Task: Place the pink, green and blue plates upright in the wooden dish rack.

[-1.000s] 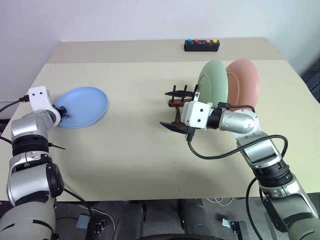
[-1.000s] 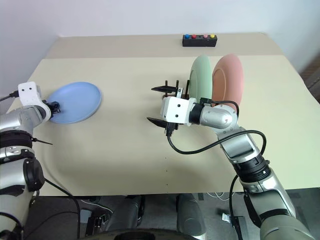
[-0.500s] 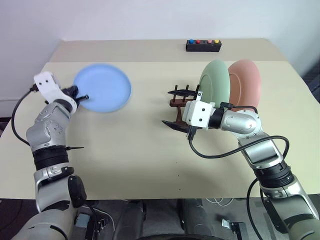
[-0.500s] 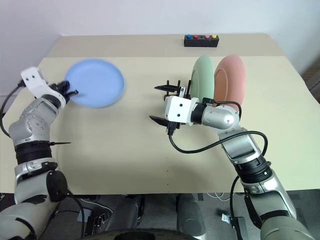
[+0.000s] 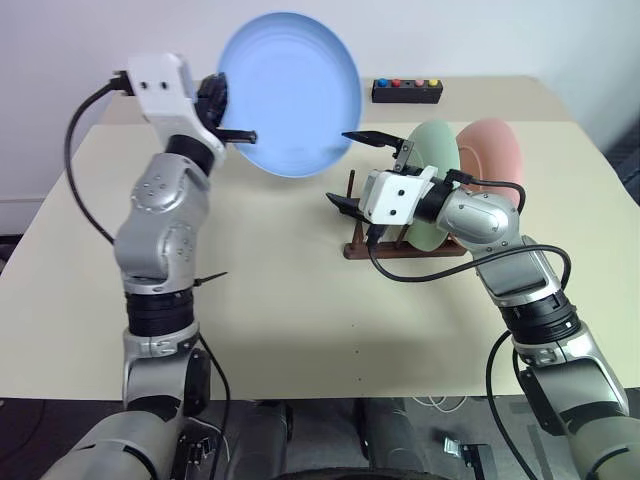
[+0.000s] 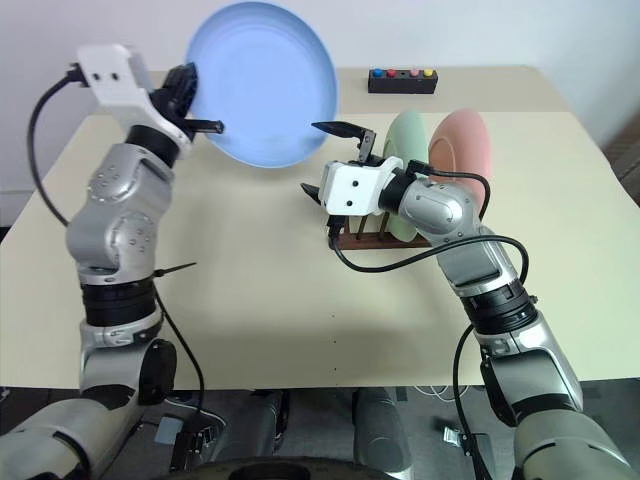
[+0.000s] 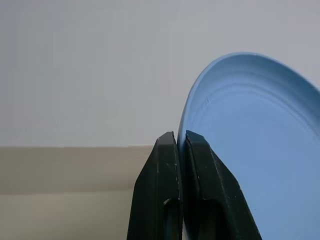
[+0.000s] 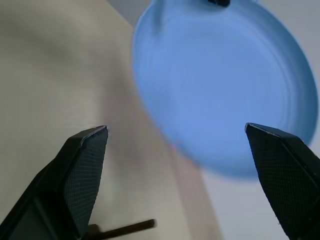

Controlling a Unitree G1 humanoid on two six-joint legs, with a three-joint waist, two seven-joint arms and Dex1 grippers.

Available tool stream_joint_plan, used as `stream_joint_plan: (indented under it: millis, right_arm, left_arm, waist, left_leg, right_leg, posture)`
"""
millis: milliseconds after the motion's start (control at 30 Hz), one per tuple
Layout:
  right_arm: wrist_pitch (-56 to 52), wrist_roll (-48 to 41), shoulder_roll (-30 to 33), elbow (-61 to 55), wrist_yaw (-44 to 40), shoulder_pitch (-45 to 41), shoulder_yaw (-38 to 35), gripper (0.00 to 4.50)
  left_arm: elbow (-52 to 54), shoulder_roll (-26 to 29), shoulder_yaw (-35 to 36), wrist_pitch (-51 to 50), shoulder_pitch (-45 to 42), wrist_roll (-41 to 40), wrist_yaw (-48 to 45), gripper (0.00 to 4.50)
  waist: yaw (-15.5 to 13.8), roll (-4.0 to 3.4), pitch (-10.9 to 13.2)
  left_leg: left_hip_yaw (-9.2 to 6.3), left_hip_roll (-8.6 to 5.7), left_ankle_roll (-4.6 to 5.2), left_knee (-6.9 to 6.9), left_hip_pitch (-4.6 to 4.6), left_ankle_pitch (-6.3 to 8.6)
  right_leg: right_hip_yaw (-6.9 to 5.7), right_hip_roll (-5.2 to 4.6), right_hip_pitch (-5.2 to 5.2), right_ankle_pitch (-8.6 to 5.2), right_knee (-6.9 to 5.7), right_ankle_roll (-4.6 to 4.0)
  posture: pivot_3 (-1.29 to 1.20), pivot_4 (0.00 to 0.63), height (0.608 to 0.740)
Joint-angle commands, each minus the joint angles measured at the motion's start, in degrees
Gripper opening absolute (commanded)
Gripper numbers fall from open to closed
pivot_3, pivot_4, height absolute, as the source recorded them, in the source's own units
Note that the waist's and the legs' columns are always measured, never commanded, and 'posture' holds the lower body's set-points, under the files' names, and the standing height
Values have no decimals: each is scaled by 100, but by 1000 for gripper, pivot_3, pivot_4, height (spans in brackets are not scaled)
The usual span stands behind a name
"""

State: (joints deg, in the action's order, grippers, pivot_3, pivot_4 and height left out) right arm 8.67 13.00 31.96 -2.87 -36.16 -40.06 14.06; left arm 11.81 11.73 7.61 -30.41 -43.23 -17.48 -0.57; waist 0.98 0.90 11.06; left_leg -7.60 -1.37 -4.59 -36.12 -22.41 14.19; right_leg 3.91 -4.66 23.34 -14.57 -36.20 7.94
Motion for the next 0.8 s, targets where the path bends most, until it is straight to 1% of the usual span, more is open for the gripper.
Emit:
stream_joint_plan:
  millis: [33, 167, 267, 500, 533, 633, 733, 800]
  right_arm:
    - [274, 268, -19, -13, 203, -187, -46, 4500]
    - [390, 479, -21, 105, 260, -179, 0, 4500]
    - [469, 624, 43, 164, 221, -129, 39, 3610]
    - [536, 707, 67, 155, 205, -36, 14, 203]
    - [545, 720, 65, 161, 205, -36, 15, 93]
    - [591, 775, 71, 189, 219, -42, 13, 93]
    - [684, 940, 95, 274, 330, -78, 18, 0]
    - [725, 979, 108, 285, 359, -77, 15, 0]
  left_arm:
    - [463, -126, -350, 80, -152, 251, 81, 63]
    - [549, -280, -443, 9, -182, 231, 45, 63]
    - [601, -308, -447, -37, -159, 237, 34, 0]
    - [602, -358, -392, -87, -153, 175, 8, 0]
    - [600, -372, -384, -89, -152, 165, 3, 0]
    - [605, -438, -332, -126, -144, 101, -10, 0]
    - [593, -610, -128, -178, -145, -153, 4, 1022]
    - [632, -671, -51, -142, -127, -243, -10, 2042]
  waist:
    - [15, 0, 0]
    - [19, 0, 0]
    - [11, 0, 0]
    - [7, 0, 0]
    - [7, 0, 1]
    - [8, 0, 1]
    - [5, 0, 1]
    - [6, 0, 1]
  left_leg:
    - [0, 0, 0, 0, 0, 0]
    - [0, 0, 0, 1, 0, 0]
    - [1, 0, 0, 0, 0, 0]
    - [1, 0, 0, 0, 0, 0]
    - [1, 0, 0, 0, 0, 0]
    - [1, 0, 0, 0, 0, 0]
    - [2, 0, 0, 0, 0, 0]
    - [2, 0, 0, -1, 0, 0]
  right_leg:
    - [0, 0, 0, 0, 0, 0]
    - [0, 2, 0, 0, 0, 0]
    - [1, 2, 0, 0, 0, 0]
    - [0, 1, -1, 0, 1, 0]
    - [1, 1, -1, 0, 1, 0]
    - [1, 2, -1, 0, 2, 0]
    - [1, 1, -1, 0, 2, 0]
    - [1, 1, -1, 0, 3, 0]
  posture:
    - [0, 150, 740]
    - [0, 150, 740]
    - [0, 150, 740]
    - [0, 150, 740]
    - [0, 150, 740]
    - [0, 150, 740]
    - [0, 150, 740]
    - [0, 150, 740]
